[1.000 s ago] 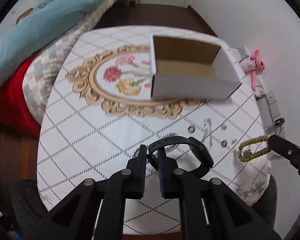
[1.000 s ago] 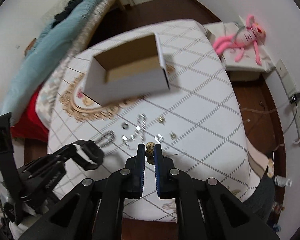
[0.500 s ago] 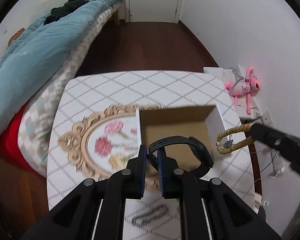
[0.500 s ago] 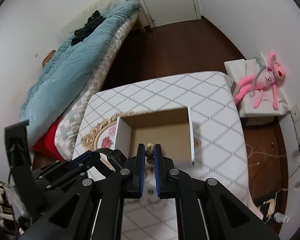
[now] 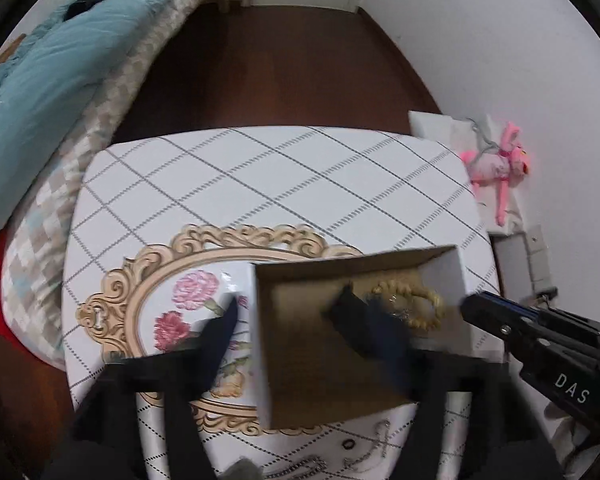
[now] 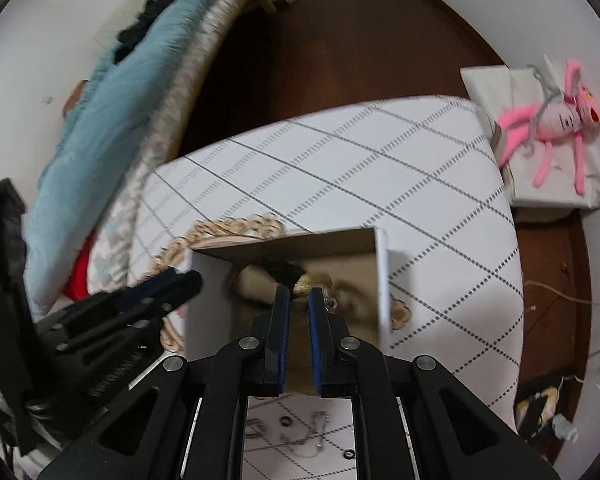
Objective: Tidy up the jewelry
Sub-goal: 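Carry bead bracelet into white box with right gripper while left gripper drops watch band, then open both grippers and lift them out of the white box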
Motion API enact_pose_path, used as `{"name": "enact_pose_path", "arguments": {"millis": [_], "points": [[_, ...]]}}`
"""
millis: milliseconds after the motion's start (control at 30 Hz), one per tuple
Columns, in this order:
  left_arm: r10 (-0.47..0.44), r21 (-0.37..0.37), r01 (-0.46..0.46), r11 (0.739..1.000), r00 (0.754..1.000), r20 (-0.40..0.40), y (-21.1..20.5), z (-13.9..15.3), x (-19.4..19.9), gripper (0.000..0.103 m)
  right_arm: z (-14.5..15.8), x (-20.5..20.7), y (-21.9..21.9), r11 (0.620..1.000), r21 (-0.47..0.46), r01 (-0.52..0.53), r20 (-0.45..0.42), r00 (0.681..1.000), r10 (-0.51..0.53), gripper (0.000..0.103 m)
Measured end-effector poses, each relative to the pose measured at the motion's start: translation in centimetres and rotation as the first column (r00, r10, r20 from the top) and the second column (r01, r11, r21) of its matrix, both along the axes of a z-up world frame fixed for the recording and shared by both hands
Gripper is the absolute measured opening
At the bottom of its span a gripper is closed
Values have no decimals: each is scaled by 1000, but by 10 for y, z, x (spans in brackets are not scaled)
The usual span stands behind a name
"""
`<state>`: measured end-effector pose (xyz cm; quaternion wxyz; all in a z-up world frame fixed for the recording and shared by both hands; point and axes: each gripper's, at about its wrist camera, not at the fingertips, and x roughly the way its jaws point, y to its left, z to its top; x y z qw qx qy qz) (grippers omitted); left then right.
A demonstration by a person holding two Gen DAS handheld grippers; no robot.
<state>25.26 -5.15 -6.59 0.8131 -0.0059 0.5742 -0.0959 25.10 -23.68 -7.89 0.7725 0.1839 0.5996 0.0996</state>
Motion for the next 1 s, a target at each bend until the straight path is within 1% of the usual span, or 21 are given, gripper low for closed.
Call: {"name": "enact_pose_path", "arguments": {"millis": [33,67,100,133,167,233,267,300,333,433,533,633,767,867,1000], "points": [[9,0,-9,1000,1000,11,3,1,-1,74,-3,-1,-2,1000,-18,4,-6,1000,-4,23],[15,10,-16,1000,1000,18,5,1,-2,75,-5,-2,-3,999,-38,10,-7,1000,-11,29],[22,21,-22,1000,1000,19,7,0,-2,84,-6,-4,-6,999,-52,16,-5,1000,-16,43],[33,33,-33,999,999,20,10,-2,-3,95,-6,-6,-8,998,-66,17,-1,1000,-17,49],[43,45,-44,998,999,27,13,-3,-5,98,-7,-7,-10,996,-92,21,5,1000,-20,60],[59,78,-63,995,997,52,17,-7,-12,101,-6,-12,-11,982,-185,26,30,999,-21,74],[61,93,-66,993,996,61,18,-10,-15,101,-6,-14,-10,973,-228,27,37,999,-19,80],[63,103,-70,992,996,66,19,-12,-17,103,-7,-17,-8,961,-277,27,41,999,-16,90],[69,113,-77,991,995,72,20,-15,-20,103,-9,-19,-6,949,-316,21,41,999,-9,94],[73,137,-85,987,993,95,21,-20,-28,103,-16,-26,5,913,-408,-4,43,999,24,96],[70,143,-83,986,993,96,20,-24,-34,103,-25,-33,9,898,-439,-10,39,999,30,98],[75,142,-90,986,992,106,20,-21,-40,103,-31,-38,7,891,-453,-4,37,999,23,98],[87,135,-104,985,988,125,20,-13,-49,103,-30,-43,7,887,-461,9,48,999,15,98],[95,125,-113,986,985,147,20,-3,-58,103,-22,-49,6,886,-462,27,71,997,7,98],[99,116,-121,986,979,179,20,14,-72,103,-4,-63,5,880,-470,68,125,992,-10,98]]}}
